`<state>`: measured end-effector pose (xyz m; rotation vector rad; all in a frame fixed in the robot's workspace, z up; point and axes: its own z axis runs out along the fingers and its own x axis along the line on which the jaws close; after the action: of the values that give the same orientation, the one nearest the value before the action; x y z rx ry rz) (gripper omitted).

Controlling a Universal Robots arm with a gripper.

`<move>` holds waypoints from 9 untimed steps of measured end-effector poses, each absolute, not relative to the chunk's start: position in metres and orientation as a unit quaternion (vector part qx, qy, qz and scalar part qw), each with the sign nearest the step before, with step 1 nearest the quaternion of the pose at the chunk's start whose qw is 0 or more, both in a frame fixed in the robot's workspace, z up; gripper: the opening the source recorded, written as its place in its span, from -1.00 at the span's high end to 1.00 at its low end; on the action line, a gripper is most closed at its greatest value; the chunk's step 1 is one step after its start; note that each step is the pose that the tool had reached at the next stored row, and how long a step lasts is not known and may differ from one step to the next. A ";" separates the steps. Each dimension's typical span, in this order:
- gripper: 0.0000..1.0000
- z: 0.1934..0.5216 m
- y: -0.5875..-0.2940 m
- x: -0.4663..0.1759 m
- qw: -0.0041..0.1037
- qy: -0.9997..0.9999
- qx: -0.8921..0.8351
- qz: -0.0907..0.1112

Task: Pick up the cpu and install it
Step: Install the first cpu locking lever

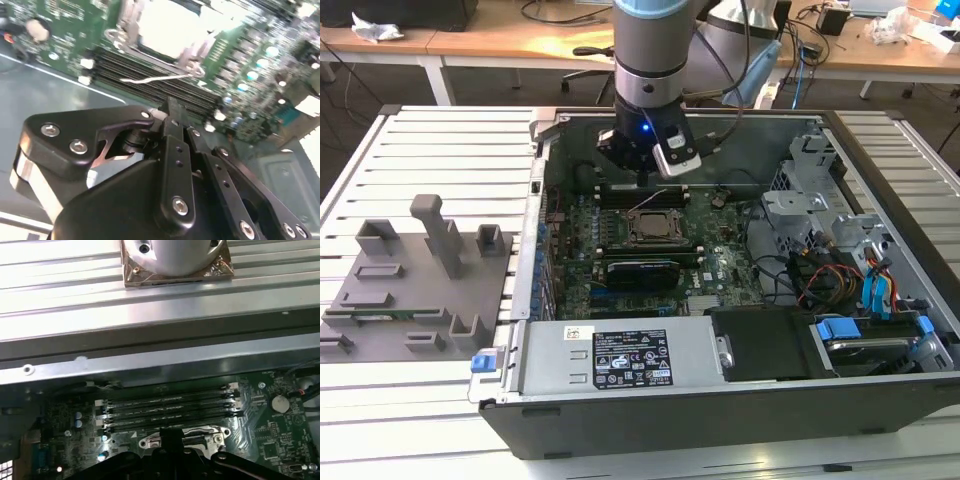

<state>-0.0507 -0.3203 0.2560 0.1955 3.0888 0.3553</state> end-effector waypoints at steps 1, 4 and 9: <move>0.79 0.256 -0.320 -0.049 0.013 0.991 0.063 0.114; 0.79 0.255 -0.320 -0.048 0.013 0.991 0.063 0.114; 0.79 0.245 -0.320 -0.047 0.013 0.991 0.063 0.114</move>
<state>-0.0471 -0.3204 0.2452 0.1953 3.0889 0.3553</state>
